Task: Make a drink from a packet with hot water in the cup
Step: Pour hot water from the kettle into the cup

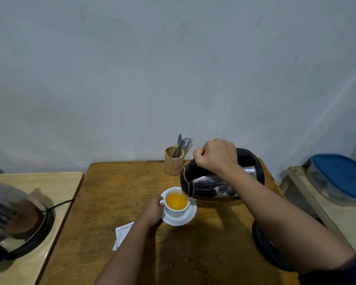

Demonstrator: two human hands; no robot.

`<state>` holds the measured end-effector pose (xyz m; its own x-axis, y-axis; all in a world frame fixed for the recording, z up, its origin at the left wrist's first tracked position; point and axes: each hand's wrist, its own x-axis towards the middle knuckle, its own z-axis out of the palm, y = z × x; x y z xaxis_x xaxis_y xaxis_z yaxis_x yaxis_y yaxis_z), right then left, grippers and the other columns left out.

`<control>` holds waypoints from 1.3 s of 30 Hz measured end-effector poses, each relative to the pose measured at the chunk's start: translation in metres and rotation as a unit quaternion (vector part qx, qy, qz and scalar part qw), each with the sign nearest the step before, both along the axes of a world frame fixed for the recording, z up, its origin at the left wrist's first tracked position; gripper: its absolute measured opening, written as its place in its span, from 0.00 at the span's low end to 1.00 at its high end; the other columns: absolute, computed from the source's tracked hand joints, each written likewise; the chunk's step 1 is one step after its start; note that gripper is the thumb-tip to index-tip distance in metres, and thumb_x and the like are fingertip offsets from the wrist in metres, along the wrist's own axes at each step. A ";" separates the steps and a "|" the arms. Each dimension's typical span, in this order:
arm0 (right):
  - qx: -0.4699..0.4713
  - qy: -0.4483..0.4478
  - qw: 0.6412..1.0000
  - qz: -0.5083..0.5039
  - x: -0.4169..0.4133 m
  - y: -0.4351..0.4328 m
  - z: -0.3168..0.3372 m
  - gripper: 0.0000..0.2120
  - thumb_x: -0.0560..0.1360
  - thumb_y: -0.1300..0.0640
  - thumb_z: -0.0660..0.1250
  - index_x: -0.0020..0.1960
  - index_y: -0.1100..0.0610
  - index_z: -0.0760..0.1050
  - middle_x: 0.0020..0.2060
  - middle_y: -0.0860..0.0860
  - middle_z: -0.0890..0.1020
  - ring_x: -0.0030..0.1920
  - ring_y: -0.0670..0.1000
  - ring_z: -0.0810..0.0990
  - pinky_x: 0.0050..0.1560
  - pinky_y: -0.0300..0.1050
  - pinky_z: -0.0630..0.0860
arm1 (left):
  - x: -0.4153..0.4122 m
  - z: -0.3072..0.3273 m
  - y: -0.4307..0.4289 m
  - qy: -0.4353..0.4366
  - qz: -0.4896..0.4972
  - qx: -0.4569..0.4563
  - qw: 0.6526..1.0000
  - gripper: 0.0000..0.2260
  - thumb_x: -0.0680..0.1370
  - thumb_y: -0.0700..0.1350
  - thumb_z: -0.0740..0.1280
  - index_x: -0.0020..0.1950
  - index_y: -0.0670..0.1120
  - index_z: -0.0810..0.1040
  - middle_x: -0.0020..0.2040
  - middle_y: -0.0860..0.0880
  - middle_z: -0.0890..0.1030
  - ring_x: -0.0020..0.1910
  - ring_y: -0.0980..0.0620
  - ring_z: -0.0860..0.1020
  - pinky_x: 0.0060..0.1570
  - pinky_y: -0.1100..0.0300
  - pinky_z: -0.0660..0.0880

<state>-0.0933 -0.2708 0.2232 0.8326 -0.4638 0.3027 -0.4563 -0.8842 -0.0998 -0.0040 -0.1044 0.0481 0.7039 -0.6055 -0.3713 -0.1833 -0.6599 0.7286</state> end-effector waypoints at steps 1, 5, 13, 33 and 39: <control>0.001 -0.002 1.000 -0.001 0.000 0.000 0.000 0.21 0.73 0.52 0.58 0.22 0.54 0.60 0.20 0.48 0.64 0.23 0.47 0.61 0.27 0.38 0.57 | 0.000 0.001 0.000 0.002 0.001 -0.002 1.000 0.15 0.80 0.41 0.56 0.65 0.43 0.71 0.63 0.41 0.76 0.60 0.45 0.74 0.57 0.54 0.70; 0.015 -0.015 0.999 -0.031 -0.001 -0.004 -0.004 0.22 0.72 0.52 0.58 0.22 0.55 0.60 0.20 0.49 0.63 0.23 0.49 0.62 0.27 0.38 0.57 | 0.000 0.001 0.002 0.005 -0.009 -0.008 1.000 0.13 0.80 0.41 0.56 0.63 0.43 0.73 0.62 0.41 0.77 0.58 0.45 0.75 0.53 0.55 0.70; 0.171 -0.146 0.955 -0.191 -0.039 -0.028 -0.015 0.21 0.70 0.53 0.60 0.21 0.57 0.60 0.18 0.49 0.61 0.21 0.51 0.60 0.25 0.38 0.56 | -0.002 0.001 0.002 0.018 0.004 -0.015 1.000 0.14 0.80 0.41 0.56 0.63 0.44 0.74 0.61 0.42 0.77 0.58 0.45 0.75 0.56 0.53 0.72; 0.291 -0.493 0.574 -0.585 -0.217 -0.036 -0.052 0.17 0.71 0.49 0.59 0.34 0.61 0.73 0.34 0.57 0.78 0.39 0.59 0.77 0.44 0.56 0.75 | -0.021 -0.022 -0.010 -0.007 0.113 -0.060 0.992 0.16 0.78 0.38 0.56 0.65 0.39 0.70 0.65 0.37 0.73 0.61 0.39 0.73 0.60 0.45 0.71; 0.278 -0.547 0.509 -0.604 -0.245 -0.027 -0.063 0.19 0.73 0.52 0.58 0.25 0.56 0.63 0.27 0.54 0.71 0.36 0.57 0.72 0.38 0.49 0.66 | -0.029 -0.020 -0.014 -0.032 0.135 -0.063 0.988 0.14 0.78 0.36 0.56 0.62 0.35 0.71 0.62 0.35 0.73 0.59 0.37 0.73 0.58 0.44 0.71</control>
<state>-0.3385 -0.2976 0.1601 -0.6877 -0.7037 -0.1785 -0.0363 0.2788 -0.9597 -0.0326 -0.1179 0.0277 0.8657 -0.4312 -0.2543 -0.0612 -0.5954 0.8011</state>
